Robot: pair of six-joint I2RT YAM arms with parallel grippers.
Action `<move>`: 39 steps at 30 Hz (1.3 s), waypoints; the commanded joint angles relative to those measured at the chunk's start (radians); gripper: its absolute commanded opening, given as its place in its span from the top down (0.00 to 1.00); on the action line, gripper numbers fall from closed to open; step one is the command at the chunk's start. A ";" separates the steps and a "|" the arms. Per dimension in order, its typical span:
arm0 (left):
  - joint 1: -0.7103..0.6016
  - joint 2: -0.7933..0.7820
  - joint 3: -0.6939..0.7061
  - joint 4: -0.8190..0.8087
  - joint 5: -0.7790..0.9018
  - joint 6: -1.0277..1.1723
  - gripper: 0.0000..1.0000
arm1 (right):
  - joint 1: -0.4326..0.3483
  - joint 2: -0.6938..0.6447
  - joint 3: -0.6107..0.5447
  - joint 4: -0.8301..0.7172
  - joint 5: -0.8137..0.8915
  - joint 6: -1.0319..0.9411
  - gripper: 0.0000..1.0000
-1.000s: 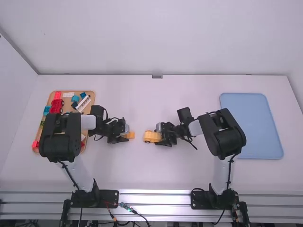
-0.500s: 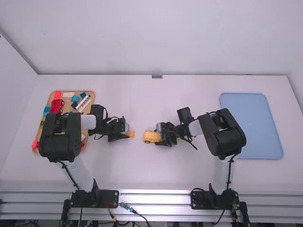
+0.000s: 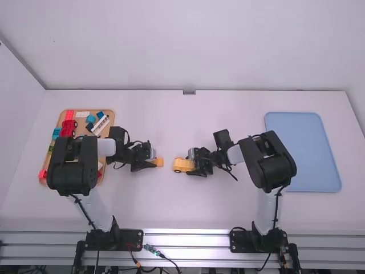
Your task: Assemble lego blocks to make yellow taxi
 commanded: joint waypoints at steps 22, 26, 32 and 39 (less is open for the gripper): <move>-0.135 -0.007 0.278 -0.424 0.055 0.123 0.96 | -0.003 0.016 0.020 -0.002 -0.004 0.003 0.32; -0.189 -0.054 0.231 -0.284 -0.044 -0.072 0.96 | -0.003 0.016 0.020 -0.002 -0.006 0.003 0.32; -0.267 -0.145 0.137 -0.153 -0.095 -0.179 0.98 | -0.003 0.016 0.020 -0.002 -0.006 0.002 0.32; -0.304 -0.220 0.043 0.001 -0.102 -0.317 0.98 | 0.000 0.016 0.020 -0.002 -0.006 0.002 0.31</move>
